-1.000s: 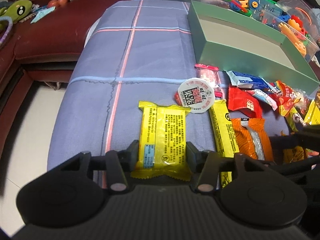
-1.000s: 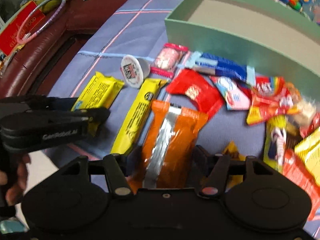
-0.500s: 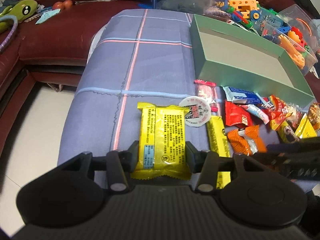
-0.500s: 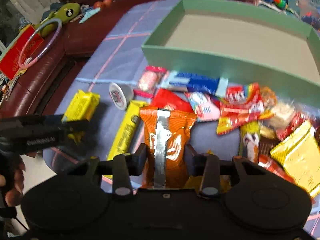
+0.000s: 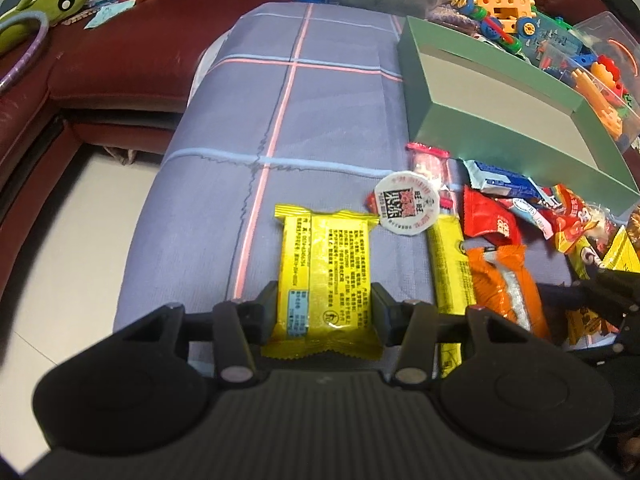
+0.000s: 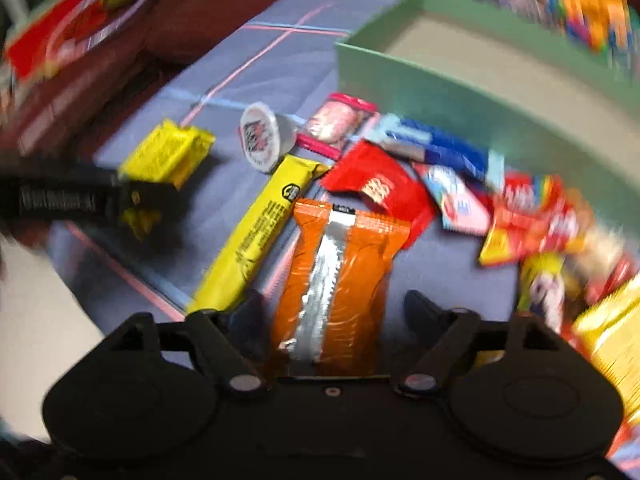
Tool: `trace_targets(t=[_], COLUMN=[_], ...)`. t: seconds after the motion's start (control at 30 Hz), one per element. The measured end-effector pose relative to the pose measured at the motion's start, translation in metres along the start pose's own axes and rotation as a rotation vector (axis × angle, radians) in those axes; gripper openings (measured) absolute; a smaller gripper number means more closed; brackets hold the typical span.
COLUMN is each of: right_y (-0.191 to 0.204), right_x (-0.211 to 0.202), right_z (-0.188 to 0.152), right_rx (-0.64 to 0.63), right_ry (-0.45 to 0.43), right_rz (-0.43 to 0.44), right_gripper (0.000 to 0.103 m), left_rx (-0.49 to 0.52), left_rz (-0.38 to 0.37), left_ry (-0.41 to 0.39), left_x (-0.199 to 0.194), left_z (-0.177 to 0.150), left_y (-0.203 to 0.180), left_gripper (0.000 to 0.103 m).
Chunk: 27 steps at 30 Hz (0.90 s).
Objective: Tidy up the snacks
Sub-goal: 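Carry both packs into the green tray and open both grippers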
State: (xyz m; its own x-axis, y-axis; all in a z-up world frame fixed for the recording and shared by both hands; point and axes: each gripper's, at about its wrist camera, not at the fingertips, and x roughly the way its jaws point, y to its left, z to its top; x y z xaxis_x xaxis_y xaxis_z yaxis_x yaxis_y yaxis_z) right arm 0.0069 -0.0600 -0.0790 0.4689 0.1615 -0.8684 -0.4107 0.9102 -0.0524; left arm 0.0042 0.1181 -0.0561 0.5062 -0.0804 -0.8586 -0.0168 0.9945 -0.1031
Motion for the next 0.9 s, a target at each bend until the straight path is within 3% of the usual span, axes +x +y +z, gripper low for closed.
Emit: trace_targets(t=[0.03, 0.07, 0.2, 0.5, 0.73, 0.9], right_y=[0.003, 0.005, -0.013, -0.086, -0.165, -0.208], right_x=[-0.003, -0.005, -0.015, -0.076, -0.049, -0.010], right_z=[-0.001, -0.001, 0.005, 0.050, 0.119, 0.161], right_rx=[-0.020, -0.025, 0.065, 0.286, 0.436, 0.518], right_ry=[-0.019, -0.016, -0.002, -0.171, -0.218, -0.201], right_rz=[0.014, 0.014, 0.059, 0.113, 0.078, 0.073], right_gripper=[0.052, 0.050, 0.049, 0.049, 0.049, 0.050], left_rx=[-0.001, -0.003, 0.011, 0.104, 0.181, 0.211], left_rz=[-0.001, -0.005, -0.037, -0.103, -0.114, -0.093], left_ry=[-0.004, -0.007, -0.042, -0.157, -0.176, -0.135], left_x=[-0.001, -0.003, -0.014, -0.021, 0.022, 0.077], left_z=[0.000, 0.002, 0.015, 0.094, 0.187, 0.230], left_y=[0.000, 0.000, -0.005, -0.050, -0.107, -0.137], left_gripper=[0.047, 0.047, 0.047, 0.047, 0.047, 0.047])
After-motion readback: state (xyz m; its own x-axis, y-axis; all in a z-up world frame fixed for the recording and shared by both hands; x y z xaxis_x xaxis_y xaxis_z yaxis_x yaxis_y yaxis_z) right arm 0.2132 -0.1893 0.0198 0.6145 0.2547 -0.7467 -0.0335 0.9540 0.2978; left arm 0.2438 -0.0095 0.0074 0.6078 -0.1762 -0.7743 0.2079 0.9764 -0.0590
